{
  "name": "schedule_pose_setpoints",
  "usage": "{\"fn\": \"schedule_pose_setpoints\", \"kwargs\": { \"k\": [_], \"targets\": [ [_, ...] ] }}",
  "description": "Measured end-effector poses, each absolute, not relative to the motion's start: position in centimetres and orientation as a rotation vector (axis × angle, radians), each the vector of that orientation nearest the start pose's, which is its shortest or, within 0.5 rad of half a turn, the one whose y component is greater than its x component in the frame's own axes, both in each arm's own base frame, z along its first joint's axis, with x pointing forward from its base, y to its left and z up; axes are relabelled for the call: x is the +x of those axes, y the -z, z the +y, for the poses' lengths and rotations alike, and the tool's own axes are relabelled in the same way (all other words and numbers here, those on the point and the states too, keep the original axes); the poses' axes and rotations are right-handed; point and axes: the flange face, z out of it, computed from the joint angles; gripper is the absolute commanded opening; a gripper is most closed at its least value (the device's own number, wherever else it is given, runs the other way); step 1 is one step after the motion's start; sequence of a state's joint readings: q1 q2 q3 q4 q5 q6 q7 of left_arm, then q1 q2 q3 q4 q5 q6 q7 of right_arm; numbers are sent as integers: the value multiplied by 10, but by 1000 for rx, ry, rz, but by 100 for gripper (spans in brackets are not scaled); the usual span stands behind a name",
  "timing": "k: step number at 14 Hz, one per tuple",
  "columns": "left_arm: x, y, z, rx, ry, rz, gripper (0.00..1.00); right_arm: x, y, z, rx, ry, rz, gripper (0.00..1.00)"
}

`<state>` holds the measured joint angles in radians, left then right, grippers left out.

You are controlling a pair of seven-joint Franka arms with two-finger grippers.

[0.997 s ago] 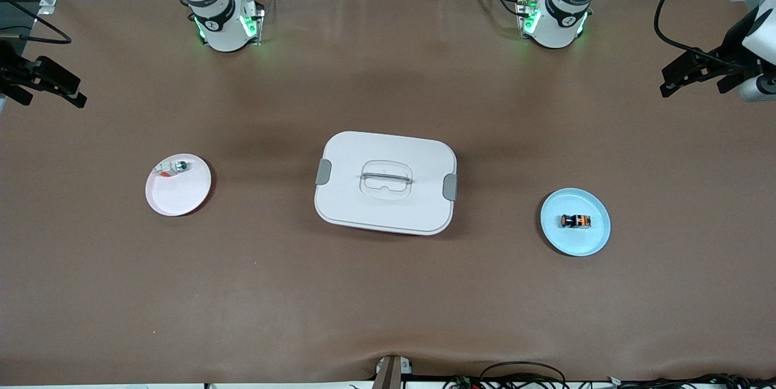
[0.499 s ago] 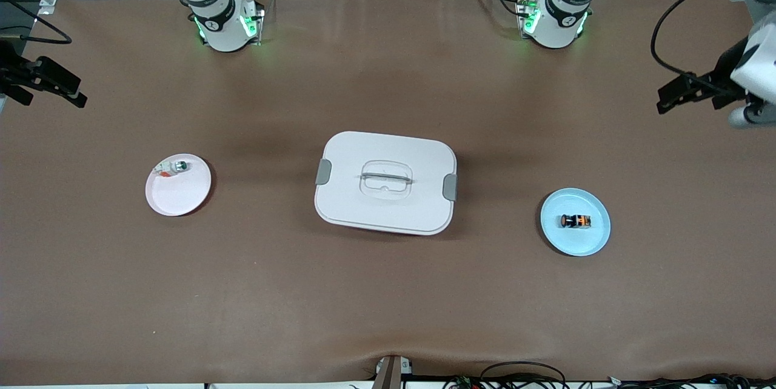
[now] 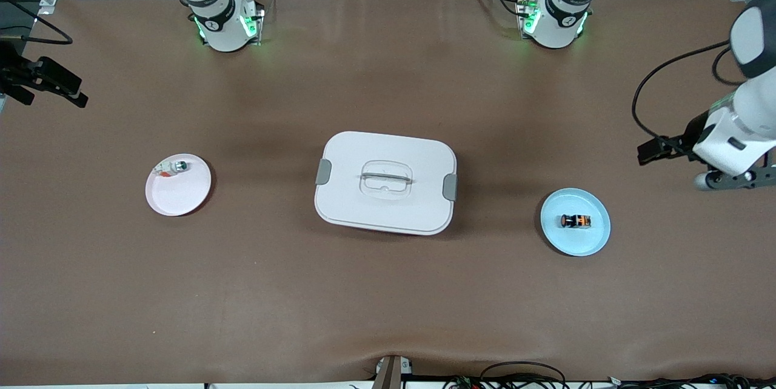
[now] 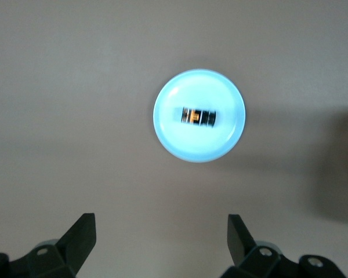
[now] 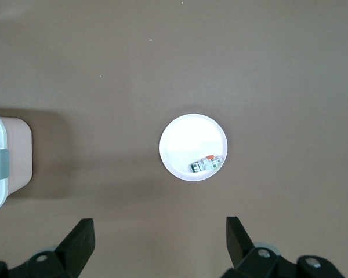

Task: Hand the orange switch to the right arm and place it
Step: 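Lower the left gripper onto the orange switch on the blue plate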

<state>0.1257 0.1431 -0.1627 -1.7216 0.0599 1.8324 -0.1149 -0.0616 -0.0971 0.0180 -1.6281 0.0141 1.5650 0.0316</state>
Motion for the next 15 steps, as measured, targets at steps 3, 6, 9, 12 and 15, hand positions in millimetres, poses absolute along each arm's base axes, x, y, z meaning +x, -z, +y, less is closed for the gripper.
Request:
{"fn": "schedule_pose_setpoints", "kwargs": {
  "k": [3,6,9,12,15],
  "targets": [
    [607,-434,-17,-3116,15,-77,100,523,-649,-21,-3126,52,120,100],
    [614,-381,-22,-3132,30,-60,100,523,-649,-21,-3126,51,121,100],
    [624,-334,-25,-3150,35,-54,100,523,-649,-20,-3126,52,119,100],
    [631,-289,-26,-3167,37,-55,100,523,-648,-20,-3126,51,120,100],
    [633,-254,-27,-3179,30,-57,100,523,-648,-20,-3126,50,120,100]
  ]
}}
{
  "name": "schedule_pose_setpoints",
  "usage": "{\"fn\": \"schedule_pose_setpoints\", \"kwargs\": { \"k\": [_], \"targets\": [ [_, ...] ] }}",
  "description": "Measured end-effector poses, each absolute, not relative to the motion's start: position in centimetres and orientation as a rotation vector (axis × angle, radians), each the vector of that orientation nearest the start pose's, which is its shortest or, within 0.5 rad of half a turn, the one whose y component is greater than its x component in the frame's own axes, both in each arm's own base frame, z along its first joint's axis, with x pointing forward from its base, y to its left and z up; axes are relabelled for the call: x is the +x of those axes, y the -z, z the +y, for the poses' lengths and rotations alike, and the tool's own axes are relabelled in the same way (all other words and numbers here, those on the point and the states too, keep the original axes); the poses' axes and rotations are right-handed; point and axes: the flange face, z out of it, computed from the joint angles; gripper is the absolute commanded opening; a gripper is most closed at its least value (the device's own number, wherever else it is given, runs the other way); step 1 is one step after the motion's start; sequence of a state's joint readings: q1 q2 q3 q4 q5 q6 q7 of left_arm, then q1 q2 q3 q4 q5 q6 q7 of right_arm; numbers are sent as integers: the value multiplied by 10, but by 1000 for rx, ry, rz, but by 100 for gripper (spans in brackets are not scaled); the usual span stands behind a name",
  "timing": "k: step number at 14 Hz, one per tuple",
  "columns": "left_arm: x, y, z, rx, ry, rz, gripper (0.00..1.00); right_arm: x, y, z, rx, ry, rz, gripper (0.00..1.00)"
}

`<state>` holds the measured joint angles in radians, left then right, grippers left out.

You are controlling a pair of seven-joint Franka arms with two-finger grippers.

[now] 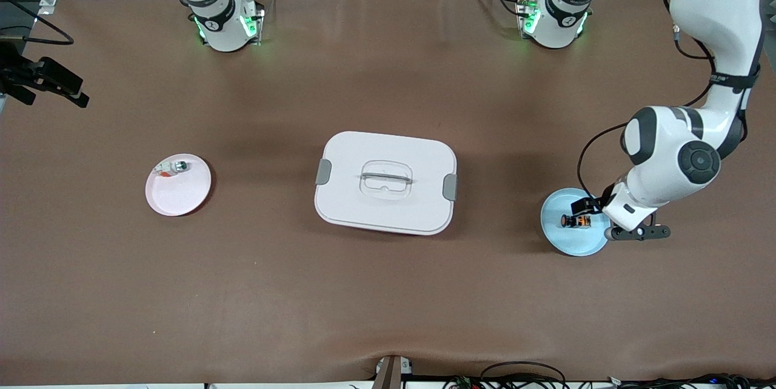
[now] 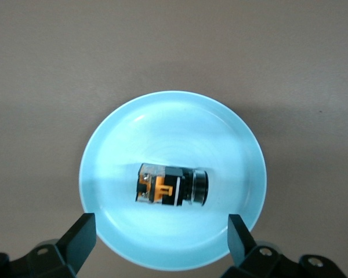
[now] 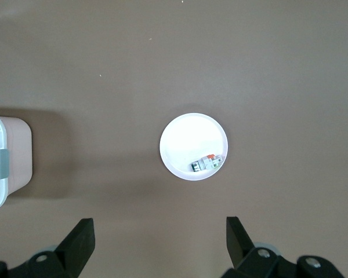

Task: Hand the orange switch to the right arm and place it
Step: 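Lower the left gripper onto the orange switch on the blue plate, then close the left gripper on the switch and lift it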

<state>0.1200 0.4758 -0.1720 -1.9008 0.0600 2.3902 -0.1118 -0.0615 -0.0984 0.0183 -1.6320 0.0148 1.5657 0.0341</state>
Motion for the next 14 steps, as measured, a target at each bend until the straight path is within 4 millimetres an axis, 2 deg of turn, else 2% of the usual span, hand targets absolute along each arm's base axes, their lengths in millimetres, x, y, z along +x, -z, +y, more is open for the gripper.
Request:
{"fn": "schedule_pose_setpoints", "kwargs": {
  "k": [7,14],
  "targets": [
    [633,-208,-29,-3185,28,-35,100,523,-648,-21,-3126,50,123,100],
    [633,-183,-30,-3195,44,-38,100,523,-648,-22,-3126,55,125,100]
  ]
}}
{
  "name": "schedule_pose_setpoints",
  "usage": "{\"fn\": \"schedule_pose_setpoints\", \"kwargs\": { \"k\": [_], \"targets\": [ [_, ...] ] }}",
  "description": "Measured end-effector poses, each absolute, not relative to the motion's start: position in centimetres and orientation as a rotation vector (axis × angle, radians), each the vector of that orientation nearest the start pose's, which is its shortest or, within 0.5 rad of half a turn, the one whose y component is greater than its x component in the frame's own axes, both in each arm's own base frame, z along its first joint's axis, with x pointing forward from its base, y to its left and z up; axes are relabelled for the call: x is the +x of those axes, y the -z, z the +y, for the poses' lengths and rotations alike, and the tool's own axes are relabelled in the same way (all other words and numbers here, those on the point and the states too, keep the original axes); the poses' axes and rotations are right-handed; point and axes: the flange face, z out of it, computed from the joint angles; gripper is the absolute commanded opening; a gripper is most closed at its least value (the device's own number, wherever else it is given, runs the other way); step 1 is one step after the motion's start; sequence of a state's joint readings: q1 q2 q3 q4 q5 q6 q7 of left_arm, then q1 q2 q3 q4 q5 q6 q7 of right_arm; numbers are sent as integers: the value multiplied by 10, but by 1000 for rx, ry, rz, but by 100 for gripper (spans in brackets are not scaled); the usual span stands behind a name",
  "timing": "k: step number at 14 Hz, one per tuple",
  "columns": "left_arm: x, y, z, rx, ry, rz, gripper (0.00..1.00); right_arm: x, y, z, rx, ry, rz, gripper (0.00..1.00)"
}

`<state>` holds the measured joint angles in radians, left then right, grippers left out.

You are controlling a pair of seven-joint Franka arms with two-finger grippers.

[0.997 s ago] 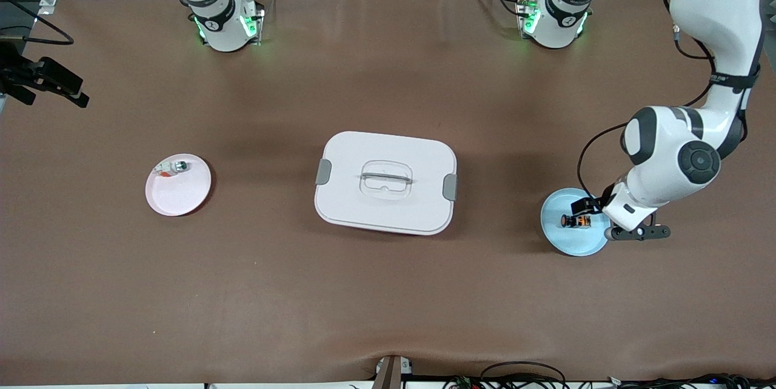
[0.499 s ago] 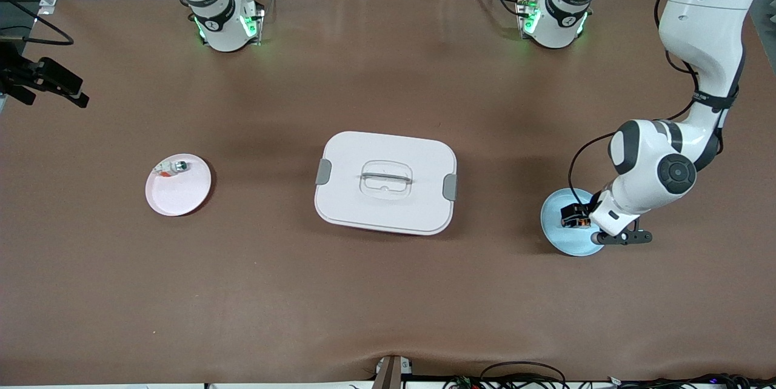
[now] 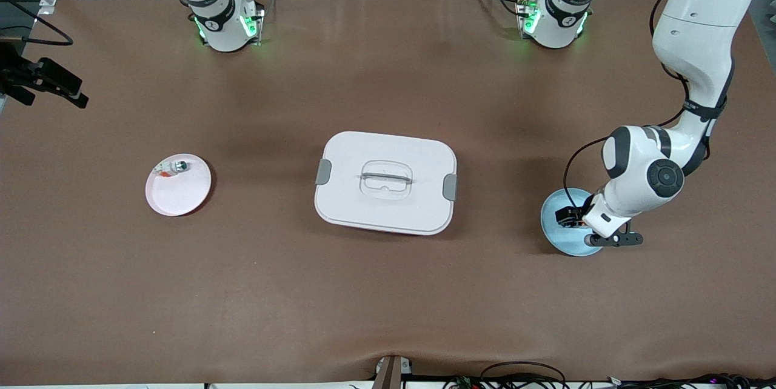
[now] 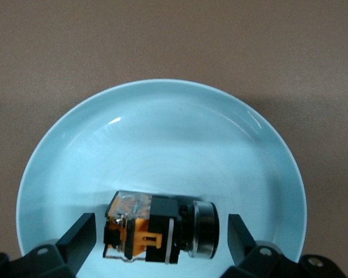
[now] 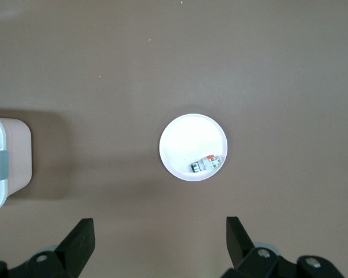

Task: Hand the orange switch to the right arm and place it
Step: 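Close the left gripper on the switch and lift it, then carry the switch over the white box while the right gripper rises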

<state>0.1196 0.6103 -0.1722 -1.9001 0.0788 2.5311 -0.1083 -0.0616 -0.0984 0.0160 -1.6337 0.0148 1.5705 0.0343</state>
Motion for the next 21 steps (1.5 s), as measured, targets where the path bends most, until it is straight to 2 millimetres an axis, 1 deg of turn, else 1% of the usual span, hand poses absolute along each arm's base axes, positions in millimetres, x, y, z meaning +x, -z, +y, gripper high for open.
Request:
{"fn": "schedule_pose_setpoints", "kwargs": {
  "k": [2,3,5,6,8,9,10,11,12,14,15,18,19,21],
  "targets": [
    [633,-182,-30,-3196,46,-38,99,523,-648,-22,-3126,55,125,100],
    [633,-182,-29,-3196,47,-39,92,523,-648,-22,-3126,55,125,100],
    [633,-182,-29,-3196,48,-39,67,523,-648,-22,-3126,55,125,100],
    [633,-181,-29,-3195,48,-37,51,523,-647,-22,-3126,54,126,100],
    [635,-183,-29,-3189,56,-25,25,523,-647,-27,-3125,53,140,100],
    [637,-186,-29,-3184,64,-14,18,523,-647,-29,-3125,53,147,100],
    [639,-193,-29,-3180,65,-11,17,523,-647,-30,-3124,52,150,100],
    [642,-204,-28,-3175,54,-10,17,523,-647,-30,-3124,52,150,100],
    [644,-220,-27,-3168,40,-9,17,523,-647,-30,-3124,52,150,100],
    [647,-262,-28,-3152,1,-2,17,523,-647,-30,-3124,53,149,100],
    [646,-286,-33,-3147,-26,11,17,523,-647,-30,-3125,52,147,100],
    [641,-357,-59,-3162,-141,5,17,522,-651,-30,-3124,61,148,100],
    [640,-377,-65,-3174,-178,-3,17,522,-653,-31,-3124,69,153,100],
    [638,-407,-79,-3199,-230,-36,17,523,-652,-40,-3123,64,178,100]
  ]
}}
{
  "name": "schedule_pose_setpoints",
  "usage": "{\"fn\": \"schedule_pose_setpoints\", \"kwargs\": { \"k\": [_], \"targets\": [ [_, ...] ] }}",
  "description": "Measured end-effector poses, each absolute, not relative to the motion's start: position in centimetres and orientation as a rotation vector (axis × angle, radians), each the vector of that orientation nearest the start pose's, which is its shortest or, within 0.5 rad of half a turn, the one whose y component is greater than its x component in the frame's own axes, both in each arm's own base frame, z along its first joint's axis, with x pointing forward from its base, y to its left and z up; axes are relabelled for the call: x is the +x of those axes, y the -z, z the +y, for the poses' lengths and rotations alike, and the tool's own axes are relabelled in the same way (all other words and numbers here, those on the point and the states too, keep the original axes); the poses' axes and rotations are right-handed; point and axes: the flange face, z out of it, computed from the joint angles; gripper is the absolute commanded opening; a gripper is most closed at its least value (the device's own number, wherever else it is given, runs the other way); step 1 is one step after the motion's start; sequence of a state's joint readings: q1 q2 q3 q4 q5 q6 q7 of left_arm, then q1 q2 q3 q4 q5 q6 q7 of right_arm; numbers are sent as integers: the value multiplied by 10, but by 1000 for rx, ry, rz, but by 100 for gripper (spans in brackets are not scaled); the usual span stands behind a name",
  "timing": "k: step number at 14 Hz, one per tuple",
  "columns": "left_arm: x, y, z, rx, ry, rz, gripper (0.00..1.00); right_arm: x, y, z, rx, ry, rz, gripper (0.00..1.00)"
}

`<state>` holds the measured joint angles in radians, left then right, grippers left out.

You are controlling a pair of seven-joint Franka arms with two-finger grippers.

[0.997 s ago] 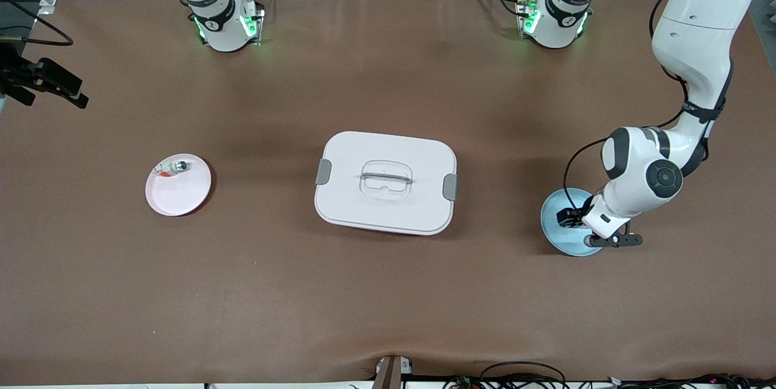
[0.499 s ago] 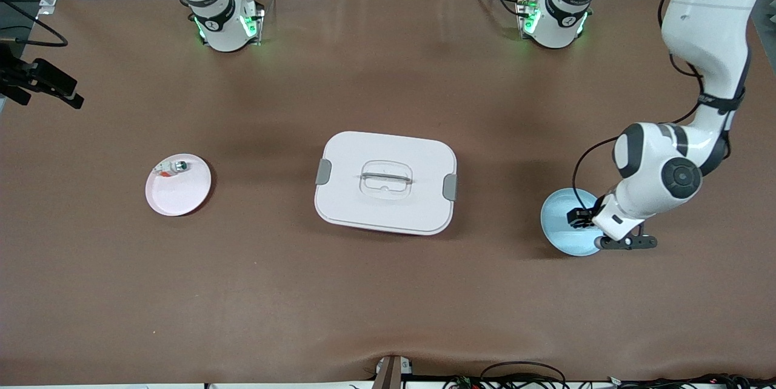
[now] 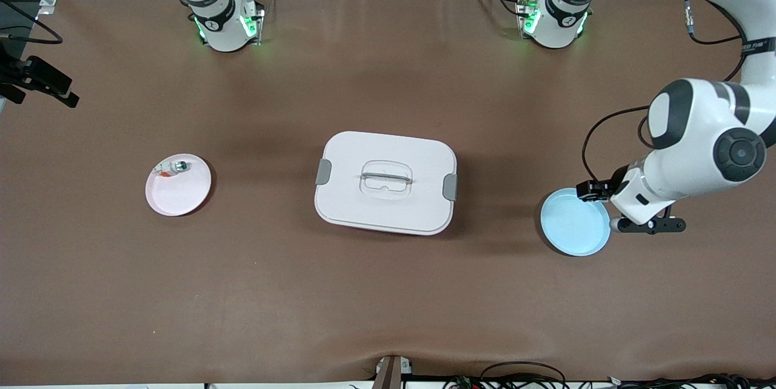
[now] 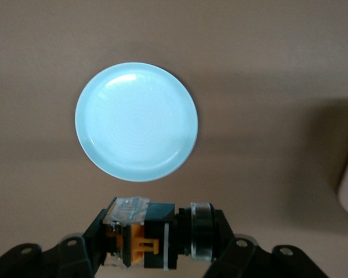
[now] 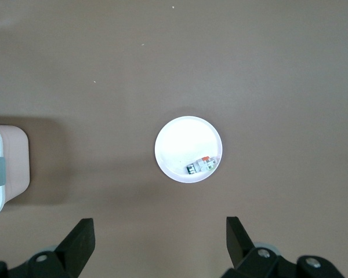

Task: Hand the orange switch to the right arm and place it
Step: 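Carry the switch over the white box while the right gripper rises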

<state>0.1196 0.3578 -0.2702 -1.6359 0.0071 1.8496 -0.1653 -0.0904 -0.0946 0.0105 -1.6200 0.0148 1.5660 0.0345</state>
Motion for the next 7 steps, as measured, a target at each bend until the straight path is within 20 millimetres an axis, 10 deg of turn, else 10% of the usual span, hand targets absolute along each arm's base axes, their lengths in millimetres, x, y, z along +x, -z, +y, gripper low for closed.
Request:
{"fn": "schedule_pose_setpoints", "kwargs": {
  "k": [3,7],
  "targets": [
    [634,-436,-112,-3233,-292,-161,12,529,-638,-51,-3121,13,209,100],
    [621,-468,-179,-3267,-357,-477,12,565,-569,-57,-3110,-172,216,100]
  ]
}}
